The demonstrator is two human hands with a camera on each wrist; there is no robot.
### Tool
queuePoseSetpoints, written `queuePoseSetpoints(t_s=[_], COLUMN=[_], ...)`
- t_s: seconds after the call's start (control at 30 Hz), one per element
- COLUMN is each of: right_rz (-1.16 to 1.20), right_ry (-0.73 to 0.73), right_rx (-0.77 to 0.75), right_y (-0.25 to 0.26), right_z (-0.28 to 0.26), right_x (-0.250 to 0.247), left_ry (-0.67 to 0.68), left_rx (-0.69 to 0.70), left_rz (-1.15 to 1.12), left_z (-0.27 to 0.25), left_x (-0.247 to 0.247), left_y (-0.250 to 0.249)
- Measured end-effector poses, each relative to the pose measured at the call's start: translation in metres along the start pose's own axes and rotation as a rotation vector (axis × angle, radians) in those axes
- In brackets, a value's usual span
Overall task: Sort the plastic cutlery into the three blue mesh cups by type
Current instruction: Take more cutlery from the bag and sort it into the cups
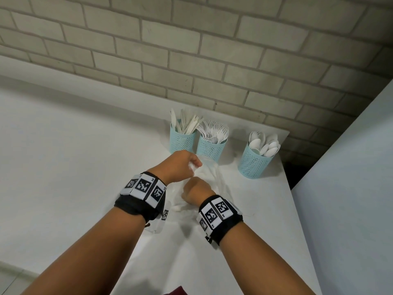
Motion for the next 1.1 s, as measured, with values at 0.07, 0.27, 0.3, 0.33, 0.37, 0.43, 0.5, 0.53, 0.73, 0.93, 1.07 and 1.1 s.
queuePoseSetpoints(t_s=[0.07,0.27,0.3,0.33,0.37,0.43,0.5,0.53,0.73,0.93,1.07,1.1], right_rz=[0.019,0.145,0.154,0.162,0.167,0.173,0.2,0.214,0.293,0.285,0.274,0.292], right_ry=[-0.024,-0.04,-0.037,-0.027,-0.018,0.005,0.01,0.001,-0.054,-0.016,0.07,0.101], right_rx=[0.005,0.061,0.07,0.076,0.075,0.082,0.095,0.094,0.118,0.084,0.06,0.041], right_y=[-0.003,-0.01,-0.011,-0.012,-0.013,-0.015,-0.017,-0.018,-0.024,-0.036,-0.044,-0.044], right_z=[0.0,-0.002,-0.002,-0.003,-0.003,-0.004,-0.004,-0.004,-0.006,-0.012,-0.016,-0.018], right_x=[-0.004,-0.002,-0.002,-0.002,-0.002,-0.002,-0.002,-0.003,-0.008,-0.02,-0.027,-0.03], left_ry=[-0.02,0.03,0.045,0.058,0.07,0.103,0.122,0.122,0.119,0.015,0.018,0.019], left_rx=[0.009,0.001,0.007,0.009,0.011,0.018,0.014,-0.003,-0.047,-0.062,-0.071,-0.074], left_rz=[0.019,0.125,0.139,0.143,0.136,0.121,0.138,0.154,0.259,0.253,0.264,0.27], left_z=[0.0,-0.004,-0.004,-0.005,-0.006,-0.007,-0.007,-0.007,-0.005,-0.004,-0.006,-0.006], left_x=[-0.001,0.004,0.005,0.006,0.007,0.01,0.011,0.011,0.013,0.011,0.012,0.012], left_y=[0.001,0.006,0.006,0.006,0.006,0.006,0.008,0.009,0.018,0.027,0.029,0.029])
Point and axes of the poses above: each hand's wrist, its own z-axis towards the middle knuckle, its own x-axis out of the palm, y = z × x, the point moved 7 cm from there along z, towards the middle knuckle, and after that the axes turned 14 degrees about -y, right-handed, at the moved point
